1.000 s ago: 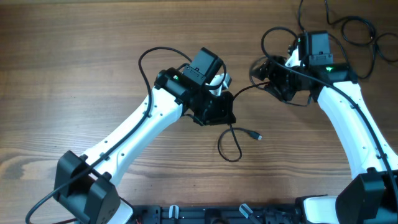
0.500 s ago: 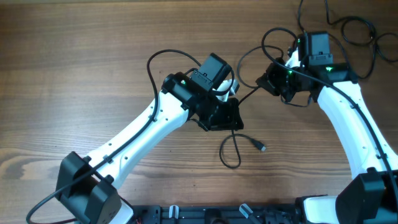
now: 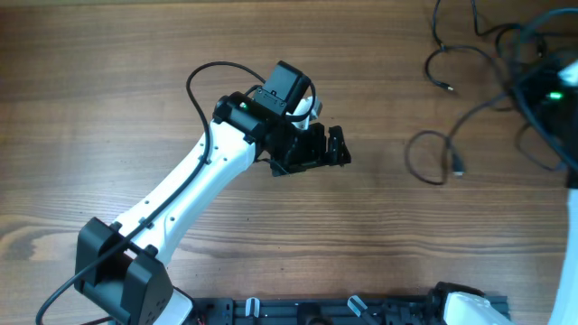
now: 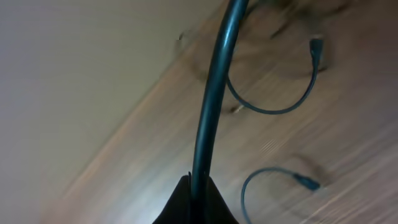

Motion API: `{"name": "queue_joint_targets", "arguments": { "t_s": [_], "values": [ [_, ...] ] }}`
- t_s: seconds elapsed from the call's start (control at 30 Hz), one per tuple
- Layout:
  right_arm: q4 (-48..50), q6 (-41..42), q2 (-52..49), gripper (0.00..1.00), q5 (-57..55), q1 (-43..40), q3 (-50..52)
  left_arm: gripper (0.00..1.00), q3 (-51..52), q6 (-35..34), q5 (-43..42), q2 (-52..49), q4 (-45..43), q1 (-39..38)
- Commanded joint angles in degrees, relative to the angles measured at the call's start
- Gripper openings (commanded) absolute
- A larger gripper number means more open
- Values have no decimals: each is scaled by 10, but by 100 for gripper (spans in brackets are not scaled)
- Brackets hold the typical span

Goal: Untangle cables

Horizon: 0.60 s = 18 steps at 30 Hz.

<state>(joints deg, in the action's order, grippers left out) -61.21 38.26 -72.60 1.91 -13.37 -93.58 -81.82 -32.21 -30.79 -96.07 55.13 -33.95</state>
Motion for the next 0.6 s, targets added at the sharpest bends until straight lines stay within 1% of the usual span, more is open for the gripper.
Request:
{"name": "queue_joint_targets", "arguments": {
  "t_s": [0.0, 0.1, 0.17, 0.3, 0.37, 0.47, 0.57],
  "values": [
    [-5, -12, 5, 4, -128, -53, -22, 100, -3, 5, 16, -4, 0, 1],
    [-16, -7, 2, 4, -214, -79, -22, 100, -3, 5, 18, -4, 0, 1],
    [-40, 9, -4, 4, -278, -100, -21, 100, -3, 5, 18, -4, 0, 1],
    [-122, 114, -21, 4, -384, -150, -19, 100, -3, 5, 18, -4, 0, 1],
    [-144, 132, -35, 4, -402, -171, -18, 100, -3, 5, 18, -4, 0, 1],
    [-190, 236, -59, 4, -431, -213, -8, 100, -3, 5, 18, -4, 1, 0],
    [-191, 264, -79, 4, -419, -234, 6, 100, -3, 5, 20, -4, 0, 0]
  ]
}}
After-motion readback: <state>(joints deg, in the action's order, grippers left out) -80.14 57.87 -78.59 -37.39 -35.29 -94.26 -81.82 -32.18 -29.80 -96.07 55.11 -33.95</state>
